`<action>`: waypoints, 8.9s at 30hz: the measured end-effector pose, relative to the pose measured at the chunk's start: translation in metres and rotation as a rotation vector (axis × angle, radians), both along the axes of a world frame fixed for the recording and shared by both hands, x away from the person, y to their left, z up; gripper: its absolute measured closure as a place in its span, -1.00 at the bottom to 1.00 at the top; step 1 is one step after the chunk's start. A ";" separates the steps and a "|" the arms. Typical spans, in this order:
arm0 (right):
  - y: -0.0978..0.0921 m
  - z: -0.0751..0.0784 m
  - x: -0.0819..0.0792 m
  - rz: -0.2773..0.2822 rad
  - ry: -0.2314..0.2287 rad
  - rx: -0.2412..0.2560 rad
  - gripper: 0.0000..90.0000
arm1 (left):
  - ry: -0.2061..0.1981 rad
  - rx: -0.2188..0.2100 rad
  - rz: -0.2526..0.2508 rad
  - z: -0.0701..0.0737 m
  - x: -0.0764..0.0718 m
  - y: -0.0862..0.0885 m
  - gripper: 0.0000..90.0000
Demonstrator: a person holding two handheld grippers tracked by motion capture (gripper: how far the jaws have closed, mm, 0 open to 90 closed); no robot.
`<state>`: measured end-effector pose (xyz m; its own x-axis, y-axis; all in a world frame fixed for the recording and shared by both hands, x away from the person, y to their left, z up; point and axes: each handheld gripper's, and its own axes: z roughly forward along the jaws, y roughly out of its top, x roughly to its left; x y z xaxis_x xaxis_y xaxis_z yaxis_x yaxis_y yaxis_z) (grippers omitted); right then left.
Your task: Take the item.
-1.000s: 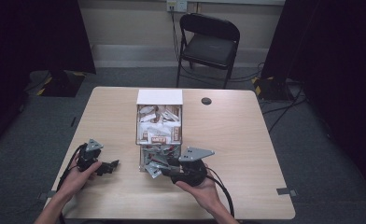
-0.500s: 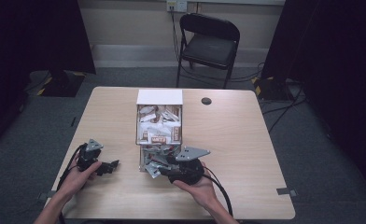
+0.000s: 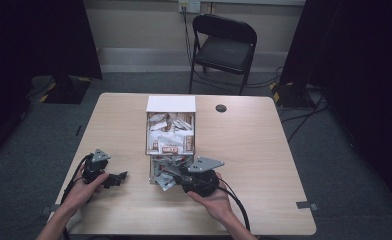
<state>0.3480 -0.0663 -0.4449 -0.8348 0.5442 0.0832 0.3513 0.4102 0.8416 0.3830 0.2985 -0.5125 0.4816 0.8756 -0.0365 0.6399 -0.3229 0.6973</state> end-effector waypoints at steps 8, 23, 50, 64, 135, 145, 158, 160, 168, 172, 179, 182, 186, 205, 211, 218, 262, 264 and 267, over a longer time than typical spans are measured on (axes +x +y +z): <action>-0.003 -0.001 0.003 -0.024 -0.019 -0.002 0.53 | 0.000 0.000 0.001 0.000 0.000 0.000 -1.00; -0.007 0.000 0.008 -0.023 -0.027 -0.018 0.93 | 0.000 -0.001 -0.001 0.000 0.000 0.000 -1.00; -0.015 0.014 0.004 -0.005 -0.009 0.069 1.00 | 0.000 -0.001 -0.001 0.000 0.000 0.000 -1.00; -0.027 0.026 0.002 -0.004 -0.022 0.112 1.00 | 0.000 -0.001 -0.001 0.000 0.000 0.000 -1.00; -0.114 0.052 -0.010 -0.163 -0.053 0.159 1.00 | 0.000 0.000 -0.001 0.000 0.000 0.000 -1.00; -0.125 0.054 0.007 -0.193 -0.048 0.144 1.00 | 0.000 0.000 -0.001 0.000 0.000 0.000 -1.00; -0.118 0.052 0.041 -0.218 -0.029 0.140 1.00 | 0.000 0.001 -0.001 0.000 0.000 0.000 -1.00; -0.116 0.055 0.045 -0.216 -0.031 0.125 1.00 | 0.000 0.000 -0.001 0.000 0.000 0.000 -1.00; -0.112 0.051 0.067 -0.229 -0.005 0.112 1.00 | 0.000 0.000 -0.001 0.000 0.000 0.000 -1.00; -0.113 0.050 0.075 -0.241 0.001 0.108 1.00 | 0.001 0.000 -0.001 0.000 0.000 0.000 -1.00; -0.110 0.048 0.090 -0.254 0.007 0.088 1.00 | 0.000 0.000 -0.001 0.000 0.000 0.000 -1.00; -0.108 0.044 0.093 -0.259 0.015 0.079 1.00 | 0.000 0.001 -0.001 0.000 0.000 0.000 -1.00; -0.106 0.041 0.095 -0.253 0.018 0.073 1.00 | 0.000 0.000 -0.001 0.000 0.000 0.000 -1.00; -0.103 0.006 0.098 -0.268 0.091 0.016 1.00 | 0.000 0.001 -0.001 0.000 0.000 0.000 -1.00; -0.106 -0.010 0.098 -0.290 0.117 0.020 1.00 | 0.002 0.001 -0.001 0.000 0.000 0.000 -1.00; -0.107 -0.018 0.097 -0.280 0.119 -0.002 1.00 | 0.001 0.002 -0.005 0.000 -0.001 0.000 -1.00; -0.098 -0.047 0.092 -0.232 0.183 -0.013 0.76 | 0.001 0.002 -0.005 0.000 0.000 0.000 -1.00; -0.098 -0.046 0.092 -0.238 0.178 -0.004 0.71 | 0.002 0.002 -0.004 0.000 -0.001 0.000 -1.00; -0.098 -0.043 0.093 -0.245 0.170 0.001 0.58 | 0.002 0.002 -0.005 0.000 0.000 0.000 -1.00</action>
